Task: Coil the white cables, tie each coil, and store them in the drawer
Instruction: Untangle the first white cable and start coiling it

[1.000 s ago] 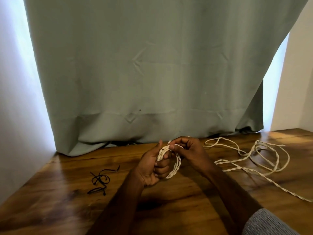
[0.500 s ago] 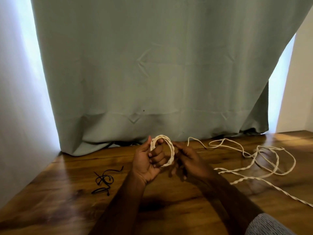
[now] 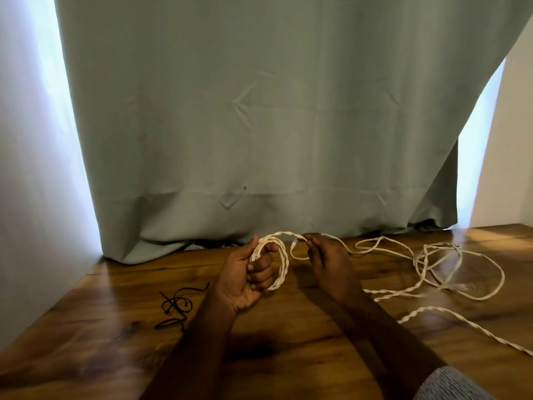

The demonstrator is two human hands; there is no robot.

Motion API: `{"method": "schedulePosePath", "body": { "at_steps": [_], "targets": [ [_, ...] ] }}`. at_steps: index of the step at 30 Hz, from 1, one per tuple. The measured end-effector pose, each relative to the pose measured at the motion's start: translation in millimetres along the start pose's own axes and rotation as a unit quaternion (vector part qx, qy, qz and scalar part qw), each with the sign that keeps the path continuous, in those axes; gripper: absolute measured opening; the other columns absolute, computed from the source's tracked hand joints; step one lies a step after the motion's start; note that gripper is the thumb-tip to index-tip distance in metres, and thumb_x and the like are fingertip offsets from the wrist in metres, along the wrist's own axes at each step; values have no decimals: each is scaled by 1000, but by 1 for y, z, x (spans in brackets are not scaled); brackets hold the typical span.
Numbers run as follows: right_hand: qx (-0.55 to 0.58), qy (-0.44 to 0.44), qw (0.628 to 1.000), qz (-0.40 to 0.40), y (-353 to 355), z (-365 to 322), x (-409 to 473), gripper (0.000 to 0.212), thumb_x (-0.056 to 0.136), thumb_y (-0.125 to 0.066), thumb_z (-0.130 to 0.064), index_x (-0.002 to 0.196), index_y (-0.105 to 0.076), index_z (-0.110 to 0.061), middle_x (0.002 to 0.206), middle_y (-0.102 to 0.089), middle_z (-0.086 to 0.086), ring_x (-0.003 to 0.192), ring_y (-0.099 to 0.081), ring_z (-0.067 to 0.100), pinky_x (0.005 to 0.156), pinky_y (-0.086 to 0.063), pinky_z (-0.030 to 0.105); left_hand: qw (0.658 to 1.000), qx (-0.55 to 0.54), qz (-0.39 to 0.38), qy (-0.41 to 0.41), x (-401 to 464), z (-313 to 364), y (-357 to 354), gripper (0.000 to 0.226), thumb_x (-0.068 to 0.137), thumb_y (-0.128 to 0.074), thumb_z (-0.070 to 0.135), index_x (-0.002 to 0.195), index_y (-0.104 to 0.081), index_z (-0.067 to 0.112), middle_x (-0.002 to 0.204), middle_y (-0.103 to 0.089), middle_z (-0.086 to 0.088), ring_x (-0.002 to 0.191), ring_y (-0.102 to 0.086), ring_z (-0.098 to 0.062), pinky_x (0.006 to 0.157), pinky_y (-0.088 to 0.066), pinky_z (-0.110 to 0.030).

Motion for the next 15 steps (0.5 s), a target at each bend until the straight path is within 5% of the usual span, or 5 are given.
{"method": "schedulePosePath", "body": {
  "at_steps": [5,11,15],
  "targets": [
    [-18,-32,997,-68,-22,1,-8,27,107,-45,-30,122,-66,-24,99,-71,-4,85,-63,10,74,-54,31,998,-26,35,-37,0,7,6,49,100,-35,40,88,-63,1,41,-32,6,27,-27,-3,30,-21,-15],
    [-73,-29,968,-237,-43,-4,-24,36,105,-35,-52,100,-64,-32,82,-65,-10,75,-60,6,65,-45,28,995,-48,47,-71,-1,17,7,57,102,-31,39,94,-69,-3,42,-27,8,39,-8,-5,31,-18,-17],
    [-94,-20,978,-188,-33,-11,-18,30,106,-38,-47,104,-63,-32,79,-63,-11,70,-58,5,59,-40,24,996,-25,51,-70,-3,21,13,55,99,-34,39,99,-70,-4,42,-28,7,38,-8,-5,31,-18,-16]
  ]
}}
Point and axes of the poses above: each hand's wrist, its own x-axis towards the middle knuckle, its own y-axis out of the back of the hand, z = x × y, the point moved 7 cm from there along x, towards the middle knuckle
